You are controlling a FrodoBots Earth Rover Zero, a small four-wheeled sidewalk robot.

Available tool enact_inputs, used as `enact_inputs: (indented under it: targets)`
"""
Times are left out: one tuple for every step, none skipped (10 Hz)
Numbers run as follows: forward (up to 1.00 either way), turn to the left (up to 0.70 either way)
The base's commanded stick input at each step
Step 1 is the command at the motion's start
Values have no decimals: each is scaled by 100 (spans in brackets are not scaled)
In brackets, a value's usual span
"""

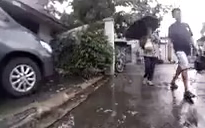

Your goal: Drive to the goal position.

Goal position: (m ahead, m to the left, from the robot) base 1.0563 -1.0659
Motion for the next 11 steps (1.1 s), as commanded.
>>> enact_inputs:
  targets:
    - [0, 0]
    - [100, 0]
    - [100, 0]
    - [100, 0]
    - [100, 0]
    - [100, 0]
    - [100, 0]
    - [100, 0]
    - [100, -21]
    - [100, -27]
    - [100, -27]
